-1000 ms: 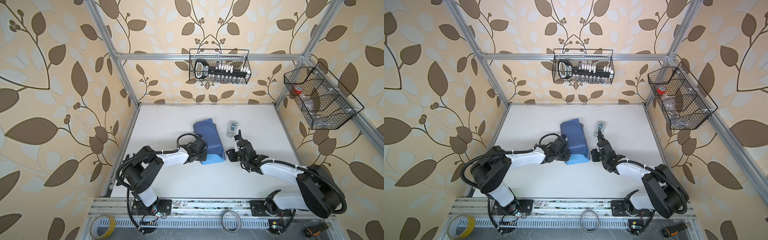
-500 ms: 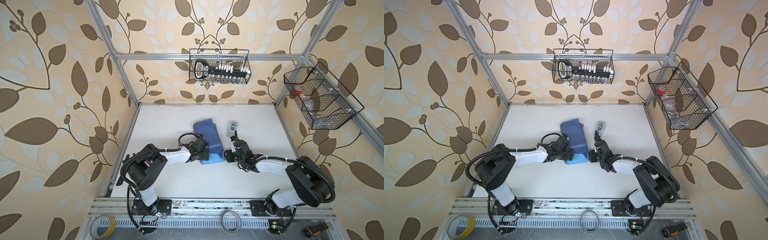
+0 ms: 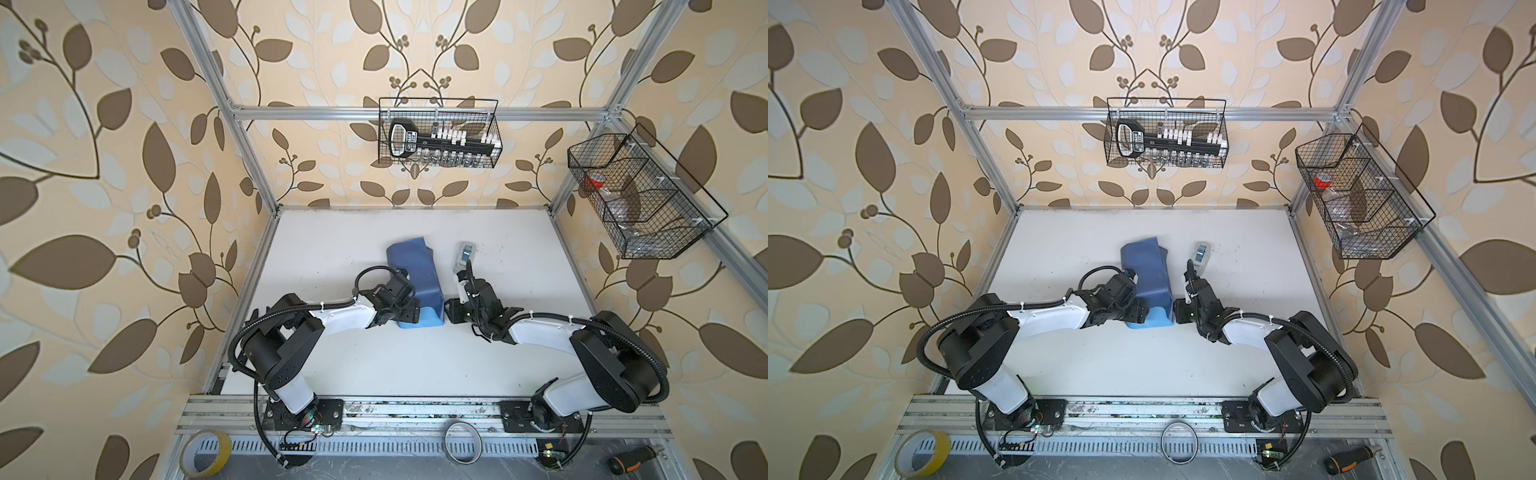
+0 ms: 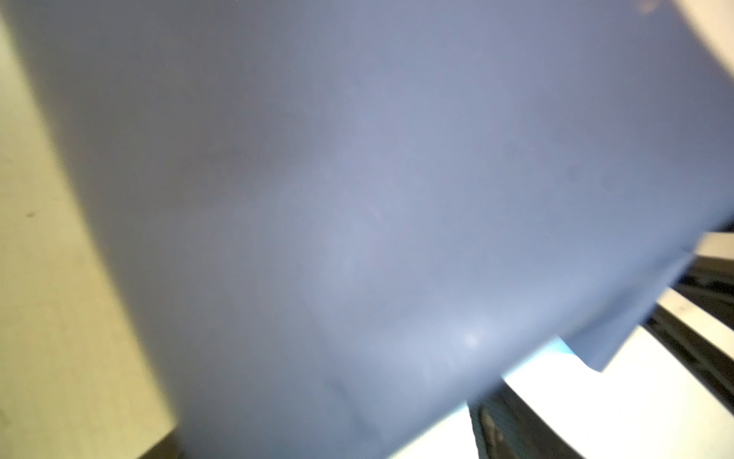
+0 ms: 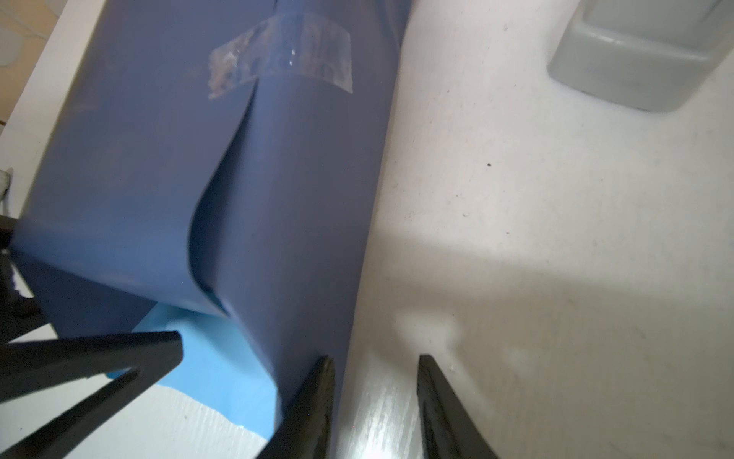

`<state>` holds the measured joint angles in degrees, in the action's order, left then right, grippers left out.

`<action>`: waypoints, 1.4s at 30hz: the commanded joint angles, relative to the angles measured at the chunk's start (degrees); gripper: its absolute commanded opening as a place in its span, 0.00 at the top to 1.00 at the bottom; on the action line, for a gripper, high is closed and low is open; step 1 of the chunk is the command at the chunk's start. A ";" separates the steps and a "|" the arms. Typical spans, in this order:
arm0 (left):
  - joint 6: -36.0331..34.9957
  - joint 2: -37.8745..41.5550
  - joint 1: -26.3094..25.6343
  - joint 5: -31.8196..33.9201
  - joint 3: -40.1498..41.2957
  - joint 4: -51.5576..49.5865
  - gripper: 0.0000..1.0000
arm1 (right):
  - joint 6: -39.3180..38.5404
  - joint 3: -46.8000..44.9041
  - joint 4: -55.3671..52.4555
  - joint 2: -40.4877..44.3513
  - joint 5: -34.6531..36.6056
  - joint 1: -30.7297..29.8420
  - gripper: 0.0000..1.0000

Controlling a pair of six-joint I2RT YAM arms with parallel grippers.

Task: Wrap a gift box in wrapping paper
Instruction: Fold the third fold of the wrapping paper on the gift box.

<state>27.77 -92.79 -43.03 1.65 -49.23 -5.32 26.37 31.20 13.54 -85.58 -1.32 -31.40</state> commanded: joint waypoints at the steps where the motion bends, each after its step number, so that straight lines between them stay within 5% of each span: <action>1: -3.09 4.51 0.57 2.40 0.05 -1.76 0.17 | 0.03 1.63 0.13 -0.74 -0.25 -0.09 0.63; 11: -11.39 14.66 0.57 5.31 -1.66 -7.41 0.26 | -0.25 1.58 -0.26 -0.77 -0.51 0.00 0.63; 22: -55.60 13.32 0.85 -1.52 -5.63 -2.32 0.15 | -0.24 1.14 1.03 -2.55 -3.38 1.45 0.63; 28: -71.36 3.84 2.58 -4.15 -13.15 -6.46 0.14 | -0.16 0.79 2.09 -2.77 -4.24 1.78 0.63; 42: -79.73 -7.24 3.33 -6.29 -20.65 -10.03 0.15 | -0.18 0.62 1.27 -1.34 -3.86 1.87 0.63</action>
<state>-46.78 -99.35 -40.05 -3.07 -67.99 -15.62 26.35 31.31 14.83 -87.88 -4.58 -29.82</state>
